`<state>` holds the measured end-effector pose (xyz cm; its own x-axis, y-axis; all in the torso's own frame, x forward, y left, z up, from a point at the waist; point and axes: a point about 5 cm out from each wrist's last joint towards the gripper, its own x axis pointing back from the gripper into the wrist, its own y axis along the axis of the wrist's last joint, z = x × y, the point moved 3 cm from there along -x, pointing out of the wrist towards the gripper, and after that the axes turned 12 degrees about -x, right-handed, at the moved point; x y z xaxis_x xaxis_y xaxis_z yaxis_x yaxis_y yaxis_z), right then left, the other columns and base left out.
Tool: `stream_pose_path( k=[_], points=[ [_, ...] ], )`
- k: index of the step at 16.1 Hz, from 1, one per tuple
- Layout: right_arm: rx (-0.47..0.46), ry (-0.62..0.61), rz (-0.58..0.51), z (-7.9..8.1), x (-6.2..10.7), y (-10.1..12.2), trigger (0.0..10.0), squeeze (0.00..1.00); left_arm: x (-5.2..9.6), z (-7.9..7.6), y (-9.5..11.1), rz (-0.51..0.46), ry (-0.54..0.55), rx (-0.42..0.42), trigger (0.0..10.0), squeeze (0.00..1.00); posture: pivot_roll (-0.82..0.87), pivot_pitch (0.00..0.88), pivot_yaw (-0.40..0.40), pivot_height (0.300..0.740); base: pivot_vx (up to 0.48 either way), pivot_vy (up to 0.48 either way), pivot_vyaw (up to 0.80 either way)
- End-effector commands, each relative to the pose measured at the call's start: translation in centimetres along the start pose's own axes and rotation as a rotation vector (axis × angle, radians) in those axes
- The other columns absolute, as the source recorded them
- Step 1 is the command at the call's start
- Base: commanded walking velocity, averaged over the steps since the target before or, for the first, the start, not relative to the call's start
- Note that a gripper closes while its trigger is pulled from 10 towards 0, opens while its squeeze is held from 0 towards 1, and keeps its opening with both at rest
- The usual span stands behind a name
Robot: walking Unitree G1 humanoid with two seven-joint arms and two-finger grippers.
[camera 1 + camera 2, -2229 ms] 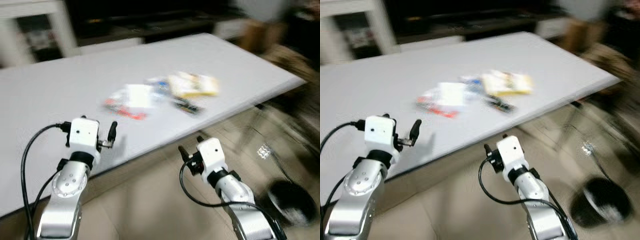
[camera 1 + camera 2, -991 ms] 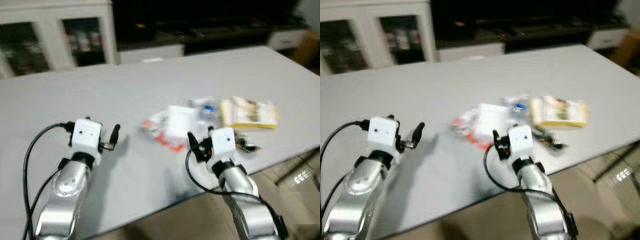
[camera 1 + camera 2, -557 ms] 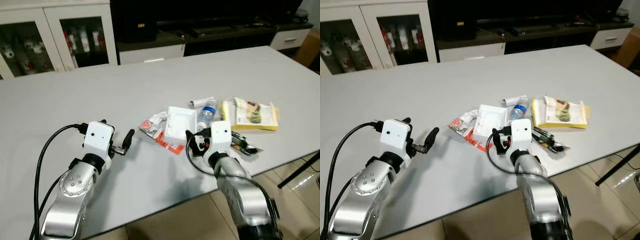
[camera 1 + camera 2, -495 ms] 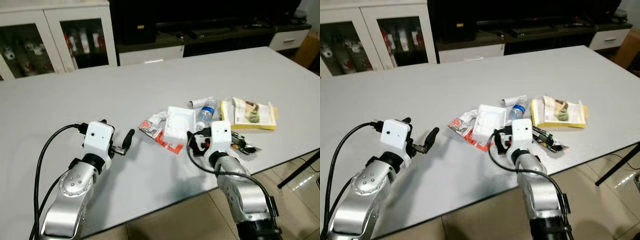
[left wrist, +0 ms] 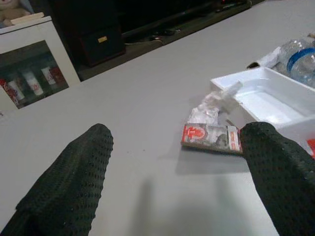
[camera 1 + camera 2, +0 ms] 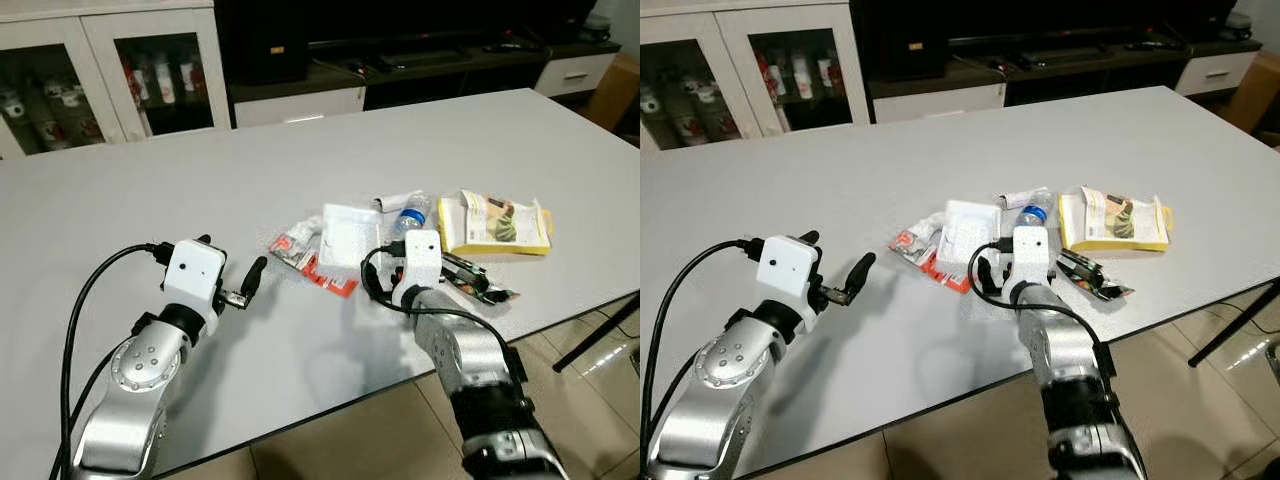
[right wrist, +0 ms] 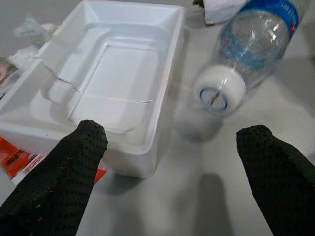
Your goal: Picking trash to rubbish bin
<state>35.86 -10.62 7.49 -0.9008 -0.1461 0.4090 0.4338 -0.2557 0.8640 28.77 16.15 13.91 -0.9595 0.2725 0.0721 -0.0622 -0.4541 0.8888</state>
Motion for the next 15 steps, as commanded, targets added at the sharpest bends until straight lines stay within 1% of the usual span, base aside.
stream_pose_path(
  k=[1, 2, 3, 6, 8, 12, 13, 14, 15],
  points=[
    [0.007, -0.041, 0.009, -0.6, -0.3, -0.2, 10.0, 0.00, -0.1, -0.1, 0.7, -0.027, -0.014, -0.023, 10.0, 0.00, 0.07, 0.000, -0.031, 0.740, 0.000, 0.000, 0.00],
    [-0.008, -0.047, -0.006, -0.4, -0.7, 0.1, 10.0, 0.00, 0.0, 0.0, 0.7, -0.028, -0.008, -0.020, 10.0, 0.00, 0.07, 0.000, -0.034, 0.740, 0.000, 0.000, 0.00],
    [-0.033, -0.039, -0.007, 0.3, -1.2, 0.5, 10.0, 0.00, 0.0, 0.1, 0.8, -0.029, 0.001, -0.024, 10.0, 0.00, 0.07, 0.000, -0.037, 0.740, 0.000, 0.000, 0.00],
    [-0.059, -0.005, 0.006, 1.3, -1.8, 0.6, 10.0, 0.00, 0.1, -0.3, 0.8, -0.032, -0.015, -0.027, 10.0, 0.00, 0.08, 0.000, -0.042, 0.740, 0.000, 0.000, 0.00],
    [-0.094, -0.009, 0.003, 1.2, -2.2, 0.9, 10.0, 0.00, 0.2, -0.1, 0.7, -0.025, -0.008, -0.030, 10.0, 0.00, 0.08, 0.000, -0.045, 0.740, 0.000, 0.000, 0.00],
    [-0.123, 0.007, 0.129, 0.6, -2.3, -1.5, 10.0, 0.00, 0.2, -0.1, 0.6, -0.023, -0.003, -0.029, 10.0, 0.00, 0.09, 0.000, -0.053, 0.740, 0.000, 0.000, 0.00],
    [-0.138, 0.006, 0.156, 0.3, -2.3, -2.1, 7.7, 0.00, 0.1, -0.2, 0.6, -0.023, 0.000, -0.028, 10.0, 0.00, 0.09, 0.000, -0.055, 0.740, 0.000, 0.000, 0.00],
    [-0.152, 0.001, 0.163, 0.0, -2.3, -2.3, 0.0, 0.00, 0.1, -0.2, 0.6, -0.023, -0.001, -0.032, 10.0, 0.00, 0.09, 0.000, -0.052, 0.740, 0.000, 0.000, 0.00],
    [-0.152, 0.001, 0.163, 0.0, -2.3, -2.3, 0.0, 0.00, 0.1, -0.2, 0.6, -0.023, -0.001, -0.032, 10.0, 0.00, 0.09, 0.000, -0.052, 0.740, 0.000, 0.000, 0.00]
  ],
)
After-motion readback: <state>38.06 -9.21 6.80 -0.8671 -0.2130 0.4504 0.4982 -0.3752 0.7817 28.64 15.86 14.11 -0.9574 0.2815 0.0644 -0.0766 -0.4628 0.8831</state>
